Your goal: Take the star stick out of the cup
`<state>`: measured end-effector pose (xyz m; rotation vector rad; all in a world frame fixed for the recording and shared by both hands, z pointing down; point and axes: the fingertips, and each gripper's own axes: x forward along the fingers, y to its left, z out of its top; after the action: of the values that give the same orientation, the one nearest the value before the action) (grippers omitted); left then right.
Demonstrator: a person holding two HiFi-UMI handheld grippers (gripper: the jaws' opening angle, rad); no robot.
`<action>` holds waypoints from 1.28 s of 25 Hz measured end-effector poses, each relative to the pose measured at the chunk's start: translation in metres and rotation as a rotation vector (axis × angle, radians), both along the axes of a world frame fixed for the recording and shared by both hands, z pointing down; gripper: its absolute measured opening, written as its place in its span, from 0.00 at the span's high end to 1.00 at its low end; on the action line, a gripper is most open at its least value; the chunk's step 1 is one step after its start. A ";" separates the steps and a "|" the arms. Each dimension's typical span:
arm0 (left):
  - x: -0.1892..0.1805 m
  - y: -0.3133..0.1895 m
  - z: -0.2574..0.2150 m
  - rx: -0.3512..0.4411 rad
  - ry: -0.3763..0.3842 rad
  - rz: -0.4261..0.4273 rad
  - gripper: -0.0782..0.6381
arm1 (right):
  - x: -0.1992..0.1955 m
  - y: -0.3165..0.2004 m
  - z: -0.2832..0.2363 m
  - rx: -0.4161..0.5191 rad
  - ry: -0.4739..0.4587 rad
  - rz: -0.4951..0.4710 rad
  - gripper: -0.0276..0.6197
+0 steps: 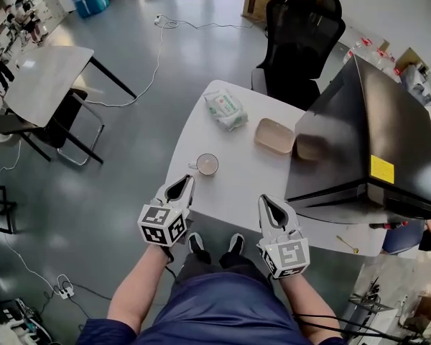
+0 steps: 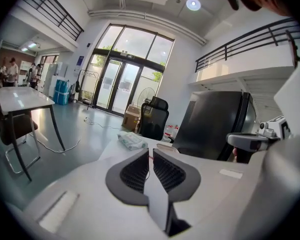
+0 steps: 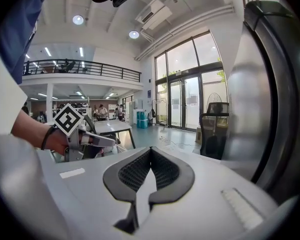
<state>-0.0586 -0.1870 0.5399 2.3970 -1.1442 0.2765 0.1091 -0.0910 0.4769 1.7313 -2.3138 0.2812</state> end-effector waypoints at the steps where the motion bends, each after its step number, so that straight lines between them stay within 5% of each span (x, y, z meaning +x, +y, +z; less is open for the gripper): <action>1: -0.002 0.001 -0.005 0.009 0.008 -0.005 0.85 | 0.001 -0.001 0.000 0.007 -0.006 0.000 0.95; 16: -0.034 0.017 -0.067 0.092 0.094 -0.103 0.85 | 0.006 -0.026 -0.015 0.061 -0.039 -0.043 0.95; 32: -0.077 0.024 -0.152 0.183 0.304 -0.130 0.85 | -0.022 -0.054 -0.038 0.124 -0.082 -0.082 0.95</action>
<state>-0.1358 -0.1626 0.3883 2.3985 -1.2156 -0.2378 0.0874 -0.1451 0.4387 1.7054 -2.5028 0.2006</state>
